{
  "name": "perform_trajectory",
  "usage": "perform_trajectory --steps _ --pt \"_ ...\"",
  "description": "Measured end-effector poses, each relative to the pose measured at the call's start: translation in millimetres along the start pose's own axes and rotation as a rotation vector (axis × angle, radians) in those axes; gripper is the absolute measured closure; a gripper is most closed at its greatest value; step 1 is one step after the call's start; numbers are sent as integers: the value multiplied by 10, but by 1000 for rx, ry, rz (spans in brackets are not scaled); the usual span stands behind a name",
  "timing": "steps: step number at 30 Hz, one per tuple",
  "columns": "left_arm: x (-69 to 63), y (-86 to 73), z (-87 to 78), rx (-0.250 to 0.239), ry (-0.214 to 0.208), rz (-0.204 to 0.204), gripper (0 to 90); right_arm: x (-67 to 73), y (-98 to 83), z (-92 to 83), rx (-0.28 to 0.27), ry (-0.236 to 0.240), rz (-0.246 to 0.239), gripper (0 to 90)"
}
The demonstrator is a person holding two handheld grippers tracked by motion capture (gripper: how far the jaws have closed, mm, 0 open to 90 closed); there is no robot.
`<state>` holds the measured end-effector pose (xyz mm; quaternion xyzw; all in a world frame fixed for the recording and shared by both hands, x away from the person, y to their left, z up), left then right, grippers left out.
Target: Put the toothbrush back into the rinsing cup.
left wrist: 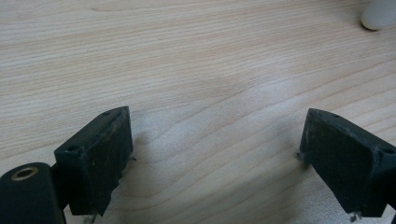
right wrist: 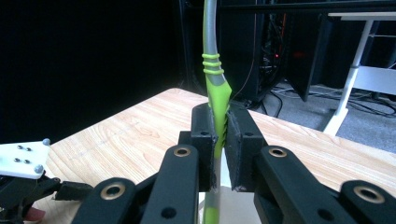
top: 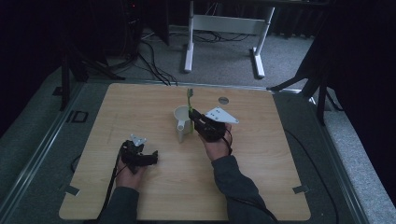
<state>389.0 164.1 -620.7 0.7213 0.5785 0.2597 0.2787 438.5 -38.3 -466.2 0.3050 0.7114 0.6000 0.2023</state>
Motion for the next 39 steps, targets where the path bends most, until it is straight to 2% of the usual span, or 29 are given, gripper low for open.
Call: perform_trajectory --steps 17,39 --pt "0 0 -1 1 -1 1 102 42 102 72 -22 14 1 822" --pt "0 -1 -2 3 -2 1 102 42 117 157 -35 33 4 822"
Point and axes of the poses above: each handheld gripper's, and its own axes: z roughly forward along the jaws, y roughly out of its top, x roughly to its left, the point moved 8 cm from there along z, roughly forward along the jaws, and after that the axes turned 5 degrees about y, right-handed, at the moved point
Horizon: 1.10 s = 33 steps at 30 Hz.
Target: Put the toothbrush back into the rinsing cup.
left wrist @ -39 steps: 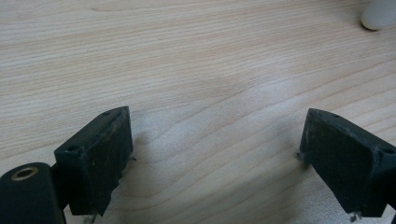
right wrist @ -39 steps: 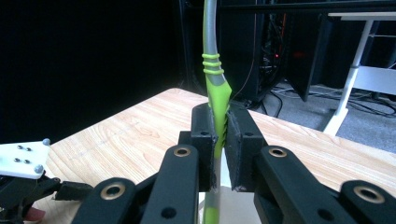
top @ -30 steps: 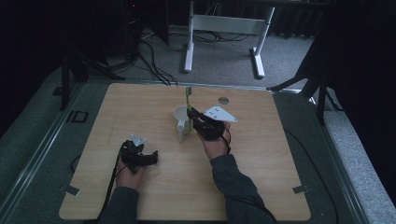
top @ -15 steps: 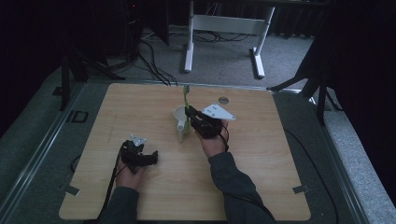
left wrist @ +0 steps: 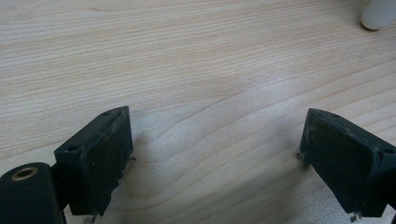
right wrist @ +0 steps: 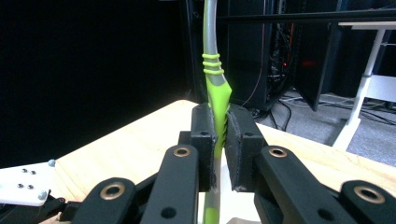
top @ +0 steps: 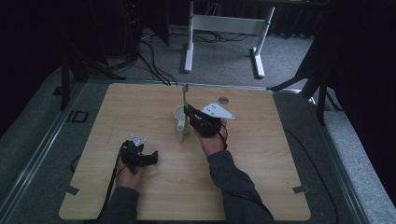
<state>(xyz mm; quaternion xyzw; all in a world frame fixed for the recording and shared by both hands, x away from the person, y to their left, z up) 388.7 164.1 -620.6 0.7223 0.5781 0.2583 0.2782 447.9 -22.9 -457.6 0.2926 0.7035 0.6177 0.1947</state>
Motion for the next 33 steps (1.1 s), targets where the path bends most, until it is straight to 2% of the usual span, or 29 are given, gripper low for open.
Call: perform_trajectory --steps 6,18,33 --pt "0 1 1 -2 1 -1 102 40 29 46 -9 9 -12 822" --pt "-1 1 2 -3 1 -1 102 59 -17 163 7 11 -17 821" --pt "-1 1 2 -3 0 -1 102 85 -37 226 10 17 -30 819"
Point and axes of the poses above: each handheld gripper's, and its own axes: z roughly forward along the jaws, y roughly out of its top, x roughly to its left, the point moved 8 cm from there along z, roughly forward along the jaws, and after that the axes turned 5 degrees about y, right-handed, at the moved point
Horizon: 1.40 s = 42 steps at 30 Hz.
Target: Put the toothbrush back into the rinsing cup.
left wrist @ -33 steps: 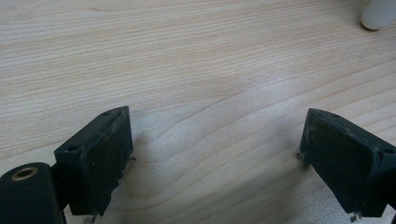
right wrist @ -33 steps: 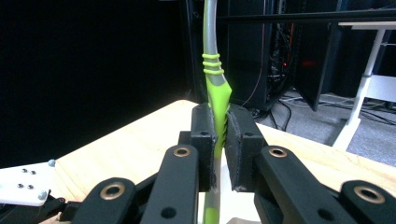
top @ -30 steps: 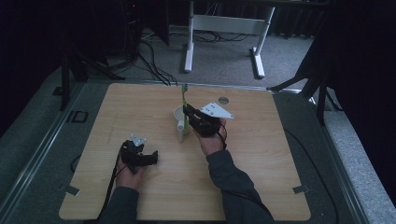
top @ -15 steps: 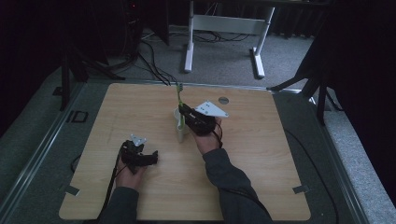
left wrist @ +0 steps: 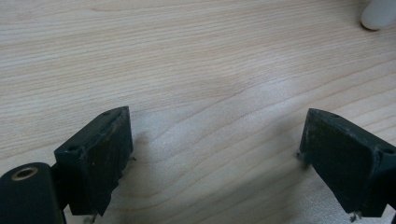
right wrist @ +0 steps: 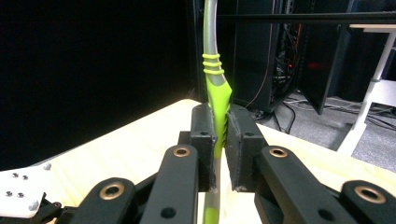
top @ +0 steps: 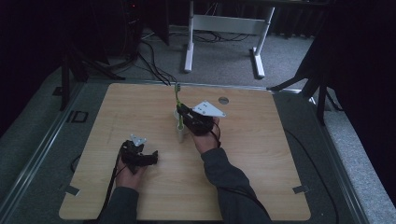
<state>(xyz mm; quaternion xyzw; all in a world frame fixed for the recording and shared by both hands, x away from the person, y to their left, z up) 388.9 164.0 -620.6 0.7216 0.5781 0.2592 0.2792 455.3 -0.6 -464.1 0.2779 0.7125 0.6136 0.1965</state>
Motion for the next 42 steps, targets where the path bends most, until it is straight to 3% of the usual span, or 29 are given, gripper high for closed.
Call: perform_trajectory --steps 38,39,40,41,42 --pt "0 1 1 -1 1 -1 102 36 -272 37 71 6 -17 796" --pt "-1 1 1 -1 1 -1 102 37 -287 37 76 6 -23 782" --pt "-1 1 1 -1 0 -1 102 59 -350 24 94 30 8 588" --pt "-1 1 0 -1 0 0 102 59 -350 24 94 30 8 588" --pt "-1 0 1 -1 0 1 102 66 -384 22 104 42 17 533"
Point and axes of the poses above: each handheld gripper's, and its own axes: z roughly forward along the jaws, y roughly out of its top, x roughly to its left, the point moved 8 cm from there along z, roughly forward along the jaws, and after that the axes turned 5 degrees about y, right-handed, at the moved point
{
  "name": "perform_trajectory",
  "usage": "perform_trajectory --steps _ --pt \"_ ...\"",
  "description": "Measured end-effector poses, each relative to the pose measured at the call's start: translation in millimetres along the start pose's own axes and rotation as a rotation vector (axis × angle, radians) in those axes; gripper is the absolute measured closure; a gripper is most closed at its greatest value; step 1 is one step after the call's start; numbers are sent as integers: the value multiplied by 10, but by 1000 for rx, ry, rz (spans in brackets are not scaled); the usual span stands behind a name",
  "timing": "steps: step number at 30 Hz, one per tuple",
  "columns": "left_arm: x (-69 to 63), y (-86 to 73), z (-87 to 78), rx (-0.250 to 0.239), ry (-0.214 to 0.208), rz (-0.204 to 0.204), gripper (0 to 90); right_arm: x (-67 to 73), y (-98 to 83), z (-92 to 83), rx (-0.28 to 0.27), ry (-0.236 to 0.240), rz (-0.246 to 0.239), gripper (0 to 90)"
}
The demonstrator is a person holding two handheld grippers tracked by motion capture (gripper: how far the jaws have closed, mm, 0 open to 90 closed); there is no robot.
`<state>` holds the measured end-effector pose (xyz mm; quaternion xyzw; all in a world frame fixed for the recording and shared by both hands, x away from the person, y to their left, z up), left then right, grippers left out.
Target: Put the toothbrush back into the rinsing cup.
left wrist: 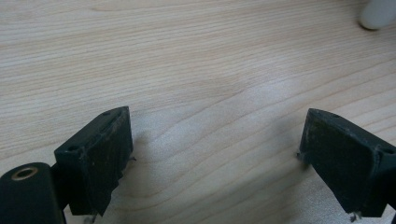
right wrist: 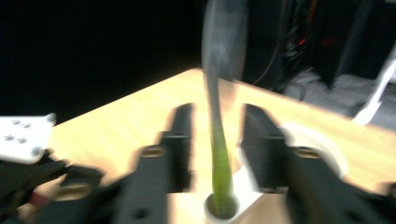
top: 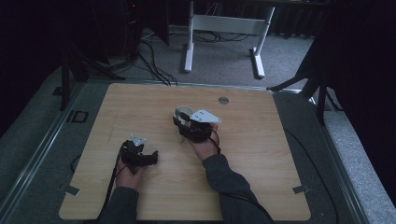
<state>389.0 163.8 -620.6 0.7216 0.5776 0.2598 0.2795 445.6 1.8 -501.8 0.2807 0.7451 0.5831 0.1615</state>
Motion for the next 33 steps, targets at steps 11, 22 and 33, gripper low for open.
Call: perform_trajectory --steps 11,22,33 --pt "-3 0 -1 0 -2 3 102 20 -258 -83 27 8 -14 427" --pt "-3 -1 -1 0 -1 6 102 52 -252 -143 34 7 -26 423" --pt "-6 -2 -2 3 -2 4 102 -62 -278 -378 70 -24 -7 431"
Point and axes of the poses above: each handheld gripper's, and its own axes: z roughly forward along the jaws, y roughly out of its top, x roughly to its left, the point moved 8 cm from there along z, roughly forward along the jaws, and after that the axes turned 5 degrees about y, right-handed, at the moved point
